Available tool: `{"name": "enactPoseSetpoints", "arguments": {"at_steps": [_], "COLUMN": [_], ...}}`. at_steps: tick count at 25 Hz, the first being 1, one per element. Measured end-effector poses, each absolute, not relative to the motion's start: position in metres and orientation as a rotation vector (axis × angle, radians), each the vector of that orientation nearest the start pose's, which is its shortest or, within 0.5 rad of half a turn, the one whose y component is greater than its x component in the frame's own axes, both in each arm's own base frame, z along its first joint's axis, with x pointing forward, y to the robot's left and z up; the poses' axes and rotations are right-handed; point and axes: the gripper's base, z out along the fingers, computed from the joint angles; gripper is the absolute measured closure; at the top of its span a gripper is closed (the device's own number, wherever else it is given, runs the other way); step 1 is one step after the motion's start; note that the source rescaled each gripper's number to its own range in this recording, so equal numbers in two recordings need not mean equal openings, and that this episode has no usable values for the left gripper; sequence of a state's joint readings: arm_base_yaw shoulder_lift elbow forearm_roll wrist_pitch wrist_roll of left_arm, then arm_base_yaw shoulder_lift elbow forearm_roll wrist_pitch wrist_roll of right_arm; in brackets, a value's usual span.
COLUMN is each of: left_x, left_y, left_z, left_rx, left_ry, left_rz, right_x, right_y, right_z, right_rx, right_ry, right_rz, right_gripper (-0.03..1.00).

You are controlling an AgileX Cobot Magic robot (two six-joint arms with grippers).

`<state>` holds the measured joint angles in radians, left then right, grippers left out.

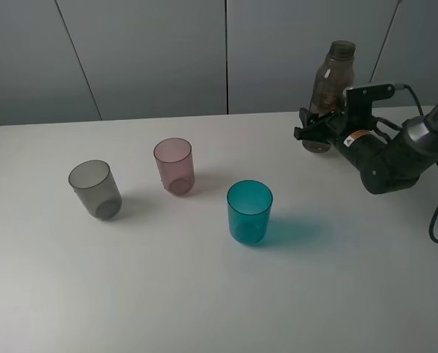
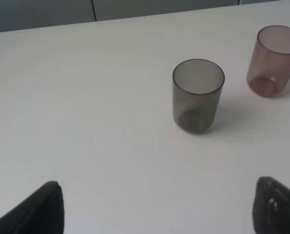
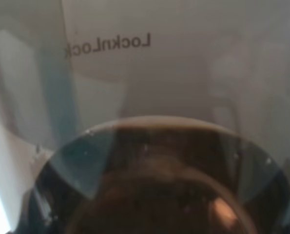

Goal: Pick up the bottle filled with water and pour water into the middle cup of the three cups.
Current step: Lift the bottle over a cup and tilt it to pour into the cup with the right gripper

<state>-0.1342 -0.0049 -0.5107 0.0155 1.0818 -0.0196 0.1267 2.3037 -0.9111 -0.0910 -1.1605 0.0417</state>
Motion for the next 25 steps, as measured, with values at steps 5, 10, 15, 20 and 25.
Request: {"name": "enactPoseSetpoints", "arguments": {"at_steps": [5, 10, 15, 20, 25], "left_x": [-0.008, -0.008, -0.008, -0.008, -0.008], "left_y": [0.002, 0.002, 0.002, 0.002, 0.002], "left_z": [0.278, 0.278, 0.278, 0.278, 0.278], "left_rx": [0.116, 0.116, 0.116, 0.116, 0.116], "left_ry": [2.047, 2.047, 2.047, 2.047, 2.047], "left_rz": [-0.077, -0.077, -0.077, -0.077, -0.077], "right_x": [0.392, 0.394, 0.405, 0.419, 0.43], "right_y": [0.058, 0.068, 0.085, 0.106, 0.129], "right_z": [0.07, 0.093, 0.107, 0.123, 0.141], "right_rx": [-0.175, -0.288, -0.464, -0.585, -0.692], "right_ry": [1.681, 1.607, 1.517, 1.466, 1.392], "right_rz": [0.175, 0.226, 0.313, 0.384, 0.423], "right_gripper": [0.97, 0.97, 0.97, 0.97, 0.97]}}
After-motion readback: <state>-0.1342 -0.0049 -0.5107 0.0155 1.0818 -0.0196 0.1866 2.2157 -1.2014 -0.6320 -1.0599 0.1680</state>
